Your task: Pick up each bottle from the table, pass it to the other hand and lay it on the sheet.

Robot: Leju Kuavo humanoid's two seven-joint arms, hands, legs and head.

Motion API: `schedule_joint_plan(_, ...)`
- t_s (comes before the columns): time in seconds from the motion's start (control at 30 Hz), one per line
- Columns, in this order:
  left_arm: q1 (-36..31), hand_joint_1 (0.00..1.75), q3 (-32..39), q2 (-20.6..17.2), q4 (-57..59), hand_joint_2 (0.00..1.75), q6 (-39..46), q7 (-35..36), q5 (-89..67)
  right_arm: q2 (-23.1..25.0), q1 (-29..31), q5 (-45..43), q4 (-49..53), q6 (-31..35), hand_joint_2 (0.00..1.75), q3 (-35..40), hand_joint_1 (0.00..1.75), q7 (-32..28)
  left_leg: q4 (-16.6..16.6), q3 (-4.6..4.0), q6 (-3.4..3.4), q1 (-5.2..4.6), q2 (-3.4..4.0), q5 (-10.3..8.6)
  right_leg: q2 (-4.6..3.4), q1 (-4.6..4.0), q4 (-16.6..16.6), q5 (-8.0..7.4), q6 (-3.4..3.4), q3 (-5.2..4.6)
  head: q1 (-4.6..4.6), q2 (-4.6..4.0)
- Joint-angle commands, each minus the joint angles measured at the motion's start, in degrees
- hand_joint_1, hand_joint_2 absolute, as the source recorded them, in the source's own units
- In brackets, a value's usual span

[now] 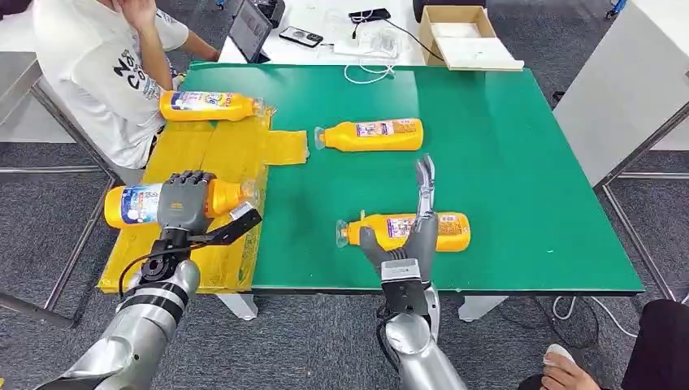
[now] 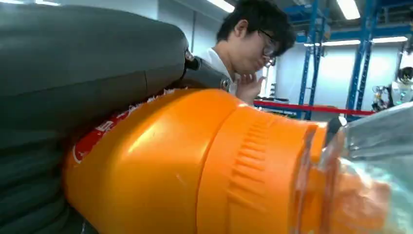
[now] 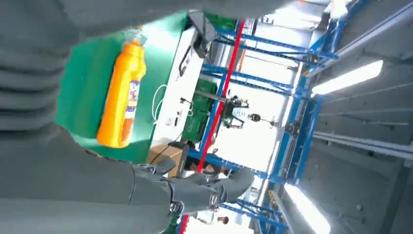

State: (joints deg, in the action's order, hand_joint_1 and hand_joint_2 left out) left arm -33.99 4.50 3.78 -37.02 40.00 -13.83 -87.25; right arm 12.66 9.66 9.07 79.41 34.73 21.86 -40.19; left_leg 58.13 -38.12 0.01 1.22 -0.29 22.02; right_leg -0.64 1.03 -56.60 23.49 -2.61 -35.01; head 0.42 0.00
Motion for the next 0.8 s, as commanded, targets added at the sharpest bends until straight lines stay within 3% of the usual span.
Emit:
schedule_joint_plan(0.03,-6.16,1.75,-0.57,-3.22,16.71,1.75,0.00,2.49,-1.49,-1.04,0.98,-0.89,-0.58,-0.19,1.75,0.27,0.00,0.19,-0.01,0.25,0.06,-0.02,0.06,0.09,0.00,-0.01,0.03,0.08,0.09,0.25,0.02,0.00)
schedule_joint_plan(0.3,-7.43,1.75,5.96,-2.99,21.47,1.75,-11.45,-1.20,7.79,-0.06,0.69,-0.15,-2.95,-2.25,1.75,-0.57,0.00,0.19,-0.02,0.27,0.04,-0.01,0.03,0.10,0.04,-0.03,0.03,0.09,0.11,0.27,0.00,0.00)
schedule_joint_plan(0.43,-5.94,1.75,5.72,-3.39,21.42,1.75,-11.93,-1.27,7.88,0.25,0.79,-0.27,-4.23,-3.35,1.75,-0.81,0.00,0.19,-0.05,0.38,0.06,-0.02,0.09,0.14,-0.01,-0.02,0.06,0.11,0.11,0.36,0.00,0.00)
schedule_joint_plan(0.5,-5.54,1.33,6.06,-3.32,21.58,1.75,-12.33,-1.43,8.38,0.38,0.83,-0.31,-4.99,-3.86,1.75,-0.87,0.00,0.19,-0.08,0.31,0.04,-0.03,0.10,0.08,-0.07,0.00,0.08,0.03,0.07,0.31,0.00,0.00)
schedule_joint_plan(0.53,-5.37,0.52,6.18,-3.23,21.68,1.75,-12.47,-1.39,8.52,0.41,0.80,-0.35,-5.22,-4.02,1.75,-0.86,0.00,0.19,-0.09,0.49,0.06,-0.03,0.17,0.14,-0.12,-0.02,0.10,0.07,0.12,0.47,0.00,0.00)
schedule_joint_plan(0.57,-5.45,0.00,6.58,-3.09,21.91,1.75,-13.60,-1.34,9.06,0.55,0.88,-0.40,-5.70,-4.31,1.75,-1.09,0.00,0.19,-0.07,0.36,0.04,-0.03,0.12,0.09,-0.08,-0.01,0.06,0.04,0.09,0.33,0.00,0.00)
schedule_joint_plan(0.73,-5.59,0.00,6.82,-2.74,21.93,1.75,-14.46,-1.70,9.51,0.61,0.94,-0.30,-6.22,-4.51,1.75,-1.20,0.00,0.19,-0.08,0.45,0.05,-0.03,0.06,0.09,-0.01,-0.02,0.08,0.05,0.11,0.43,0.00,0.00)
schedule_joint_plan(0.77,-5.78,0.00,7.26,-2.50,21.88,0.00,-15.73,-2.26,10.22,0.69,1.04,-0.19,-6.65,-4.72,1.75,-1.40,0.00,0.19,-0.08,0.41,0.04,-0.03,0.06,0.07,-0.02,-0.01,0.08,0.03,0.08,0.38,0.00,0.00)
schedule_joint_plan(0.8,-5.84,0.00,7.20,-2.45,21.93,0.00,-16.19,-2.40,10.23,0.74,1.06,-0.19,-6.80,-4.77,1.75,-1.50,0.00,0.19,-0.07,0.43,0.05,-0.02,0.07,0.07,-0.03,-0.01,0.08,0.03,0.08,0.40,0.00,0.00)
